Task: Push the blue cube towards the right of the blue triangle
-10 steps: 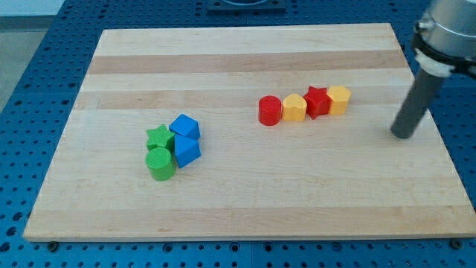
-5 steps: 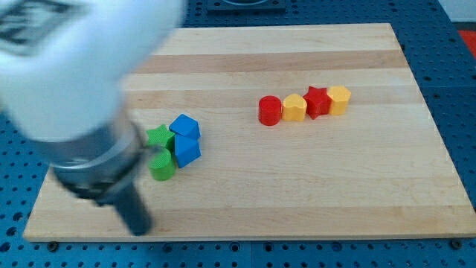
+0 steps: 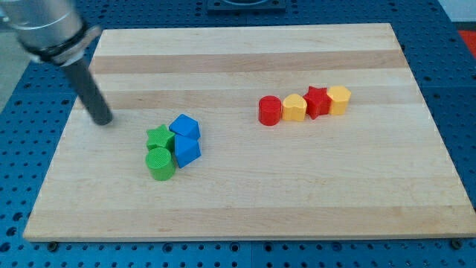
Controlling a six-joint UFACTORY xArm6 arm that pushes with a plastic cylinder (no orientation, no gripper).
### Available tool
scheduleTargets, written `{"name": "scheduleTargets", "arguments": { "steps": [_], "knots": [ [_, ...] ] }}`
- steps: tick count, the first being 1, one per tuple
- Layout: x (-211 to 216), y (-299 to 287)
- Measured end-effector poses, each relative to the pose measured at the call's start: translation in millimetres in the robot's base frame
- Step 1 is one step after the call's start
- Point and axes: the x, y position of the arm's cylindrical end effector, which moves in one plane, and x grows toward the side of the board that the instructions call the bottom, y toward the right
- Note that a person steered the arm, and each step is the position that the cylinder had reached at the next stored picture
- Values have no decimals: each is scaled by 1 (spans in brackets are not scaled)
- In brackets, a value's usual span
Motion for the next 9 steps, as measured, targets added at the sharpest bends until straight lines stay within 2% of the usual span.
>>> {"name": "scheduleTargets", "arguments": {
  "steps": [2, 4, 8, 9],
  "knots": [
    [9, 99],
    [31, 150],
    [45, 162],
    [27, 156]
  ]
}}
